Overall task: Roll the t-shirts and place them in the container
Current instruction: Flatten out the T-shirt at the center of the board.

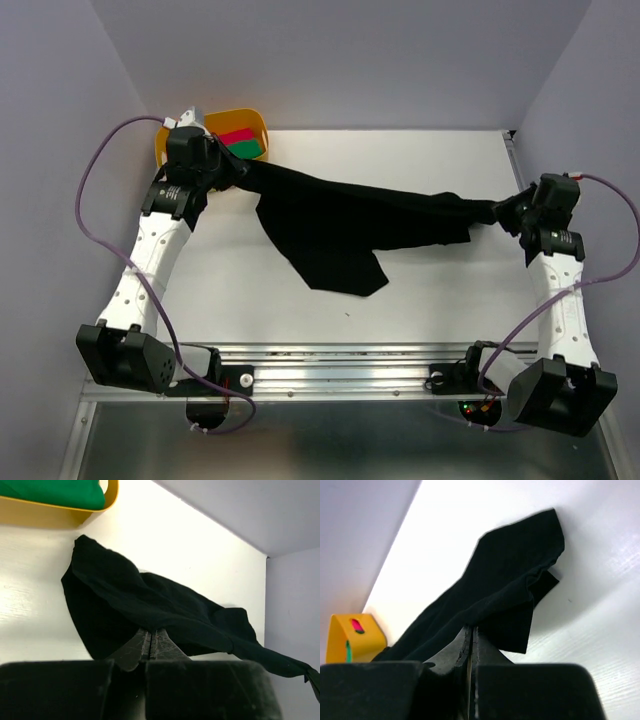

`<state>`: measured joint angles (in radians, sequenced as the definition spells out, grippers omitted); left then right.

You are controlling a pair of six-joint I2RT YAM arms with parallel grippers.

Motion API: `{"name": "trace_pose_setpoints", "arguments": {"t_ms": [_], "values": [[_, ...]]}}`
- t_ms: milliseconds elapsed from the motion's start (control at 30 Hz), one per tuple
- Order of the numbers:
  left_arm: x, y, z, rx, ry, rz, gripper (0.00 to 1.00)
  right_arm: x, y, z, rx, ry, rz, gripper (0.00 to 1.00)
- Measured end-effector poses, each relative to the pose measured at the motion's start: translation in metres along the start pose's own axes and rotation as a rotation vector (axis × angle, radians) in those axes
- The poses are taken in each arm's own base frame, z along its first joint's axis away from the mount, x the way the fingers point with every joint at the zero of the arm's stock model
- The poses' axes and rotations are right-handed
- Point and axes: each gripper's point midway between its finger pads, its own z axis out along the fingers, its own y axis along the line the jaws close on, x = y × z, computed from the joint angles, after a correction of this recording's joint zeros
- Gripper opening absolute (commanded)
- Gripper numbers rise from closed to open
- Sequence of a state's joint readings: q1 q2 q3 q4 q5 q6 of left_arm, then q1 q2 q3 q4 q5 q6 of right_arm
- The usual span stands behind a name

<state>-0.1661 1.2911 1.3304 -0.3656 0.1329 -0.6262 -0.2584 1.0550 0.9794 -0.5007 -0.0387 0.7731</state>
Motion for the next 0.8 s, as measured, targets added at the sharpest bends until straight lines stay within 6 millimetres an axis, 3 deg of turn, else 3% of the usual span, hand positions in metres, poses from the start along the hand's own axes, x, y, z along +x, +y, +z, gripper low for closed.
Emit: {"name": "trace_pose_setpoints", "arguments": {"t_ms": [267,467,600,800], "values": [[-0.029,-0.010,-0.011,0.031,-0.061,0.011,0.00,-0.033,0.061,-0.032,-0.184,-0.036,-0.042,0.01],[-0.079,-0.048,-0.036,0.127,-0.174,0.026,0.00,-0.065,0.111,-0.053,-0.317,-0.073,-0.060,0.01],[-0.120,-0.078,-0.060,0.200,-0.276,0.047,0.00,-0.100,0.159,-0.088,-0.452,-0.155,-0.097,0.01],[-0.176,-0.108,-0.122,0.281,-0.445,0.077,0.00,-0.133,0.213,-0.160,-0.644,-0.268,-0.165,0.01]]}}
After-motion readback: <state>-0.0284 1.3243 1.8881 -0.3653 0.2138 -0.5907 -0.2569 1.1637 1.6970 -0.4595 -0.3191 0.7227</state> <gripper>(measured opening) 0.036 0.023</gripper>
